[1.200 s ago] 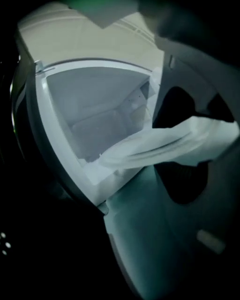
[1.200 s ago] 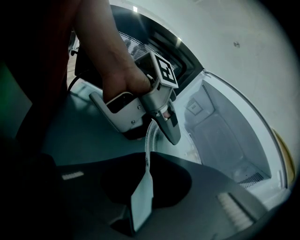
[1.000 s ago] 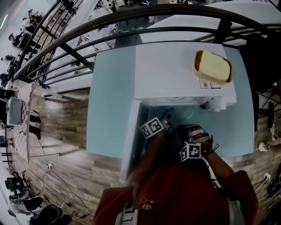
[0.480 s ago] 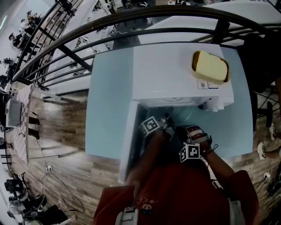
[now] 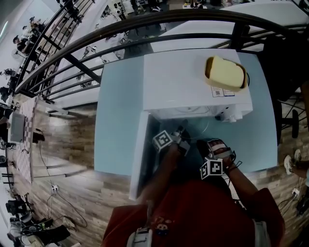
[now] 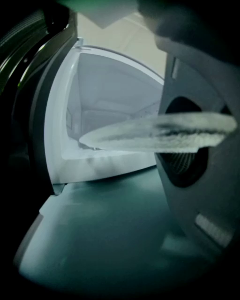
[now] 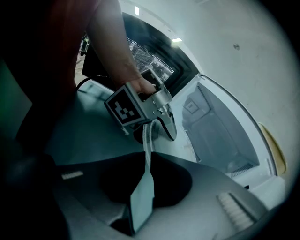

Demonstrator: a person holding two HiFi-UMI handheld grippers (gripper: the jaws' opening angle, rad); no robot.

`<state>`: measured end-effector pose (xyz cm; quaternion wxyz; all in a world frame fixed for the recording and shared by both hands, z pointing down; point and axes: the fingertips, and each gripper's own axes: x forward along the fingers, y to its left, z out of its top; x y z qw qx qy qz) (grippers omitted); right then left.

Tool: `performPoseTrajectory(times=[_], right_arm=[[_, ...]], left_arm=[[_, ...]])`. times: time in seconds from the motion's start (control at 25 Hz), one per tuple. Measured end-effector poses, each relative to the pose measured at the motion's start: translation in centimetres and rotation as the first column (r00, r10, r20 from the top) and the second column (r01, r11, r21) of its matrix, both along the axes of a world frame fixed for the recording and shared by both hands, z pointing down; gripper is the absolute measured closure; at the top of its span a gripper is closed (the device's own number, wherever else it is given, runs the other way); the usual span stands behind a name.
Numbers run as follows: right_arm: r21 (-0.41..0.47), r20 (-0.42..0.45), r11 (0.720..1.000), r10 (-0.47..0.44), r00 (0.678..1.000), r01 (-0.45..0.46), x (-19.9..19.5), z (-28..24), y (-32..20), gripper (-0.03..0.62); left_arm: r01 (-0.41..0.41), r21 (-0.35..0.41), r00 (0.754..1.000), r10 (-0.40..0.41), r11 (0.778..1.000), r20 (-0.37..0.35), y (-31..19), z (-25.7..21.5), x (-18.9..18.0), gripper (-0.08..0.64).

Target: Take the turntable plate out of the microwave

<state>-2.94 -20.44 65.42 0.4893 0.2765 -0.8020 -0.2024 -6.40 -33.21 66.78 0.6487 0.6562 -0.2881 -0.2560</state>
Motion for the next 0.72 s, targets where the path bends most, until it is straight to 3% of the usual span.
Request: performPoseTrajectory(times=[0.12,0.28,0.72], right_arm=[[0.012,0.028,0.999,0.036,0.999,-0.036,1.5,-0.4,0.4,0.558],[0.025,0.09,0.994,0.102,0.991,-0.104,4.3,-0.9,0.5,0.56],[-0.003,0.309,0.972,0.223,0.925,-0.233,10.2,-3.1,-0.4,0.565]], left_arm=[[0.006,-0.002,1.0,-0.006,1.0,0.01,0.9,0.1,-0.1,0.532],[0.008,0.051,1.0,-0.008,0.999,0.002,1.9,-0.3,0.3,0.534],[0.119,0.042,0.992,-0.121,0.992,0.035,5.6,-1.3,1.5,0.534]])
